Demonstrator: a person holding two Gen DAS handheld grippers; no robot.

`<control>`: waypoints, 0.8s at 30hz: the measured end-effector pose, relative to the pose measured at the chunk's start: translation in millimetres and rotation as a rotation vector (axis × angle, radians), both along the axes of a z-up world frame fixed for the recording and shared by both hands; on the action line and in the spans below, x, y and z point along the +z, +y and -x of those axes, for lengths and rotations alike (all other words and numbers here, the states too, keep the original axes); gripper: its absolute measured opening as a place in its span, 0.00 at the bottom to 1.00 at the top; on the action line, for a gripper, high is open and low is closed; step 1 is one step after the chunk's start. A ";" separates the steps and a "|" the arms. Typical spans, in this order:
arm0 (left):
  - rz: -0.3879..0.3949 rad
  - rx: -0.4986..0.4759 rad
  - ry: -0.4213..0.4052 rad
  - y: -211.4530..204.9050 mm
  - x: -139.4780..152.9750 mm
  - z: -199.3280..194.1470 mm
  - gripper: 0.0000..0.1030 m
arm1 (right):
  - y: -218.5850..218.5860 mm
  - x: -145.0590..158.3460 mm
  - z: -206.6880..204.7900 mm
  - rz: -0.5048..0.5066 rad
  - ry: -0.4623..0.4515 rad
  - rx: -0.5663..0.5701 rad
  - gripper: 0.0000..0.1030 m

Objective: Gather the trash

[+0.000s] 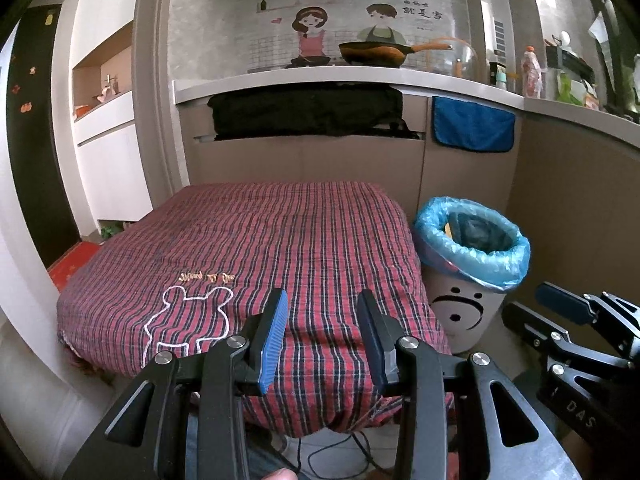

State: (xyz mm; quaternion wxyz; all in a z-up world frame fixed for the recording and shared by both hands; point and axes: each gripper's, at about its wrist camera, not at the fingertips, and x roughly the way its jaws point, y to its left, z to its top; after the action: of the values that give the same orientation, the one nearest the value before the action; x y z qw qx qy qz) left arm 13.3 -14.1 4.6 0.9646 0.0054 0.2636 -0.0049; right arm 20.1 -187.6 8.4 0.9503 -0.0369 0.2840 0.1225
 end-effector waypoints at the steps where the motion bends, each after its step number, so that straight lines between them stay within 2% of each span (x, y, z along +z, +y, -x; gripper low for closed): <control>1: 0.000 -0.001 0.000 -0.1 0.0 -0.2 0.36 | -0.1 -0.3 -0.2 -0.002 0.002 0.000 0.40; 24: 0.002 -0.013 0.000 -2.1 -1.2 1.0 0.36 | -1.2 -0.4 -0.1 -0.011 0.006 -0.005 0.40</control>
State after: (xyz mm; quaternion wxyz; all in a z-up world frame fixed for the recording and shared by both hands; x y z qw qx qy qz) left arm 12.3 -16.2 3.4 0.9645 0.0061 0.2638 -0.0115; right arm 20.2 -188.9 8.0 0.9498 -0.0308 0.2864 0.1218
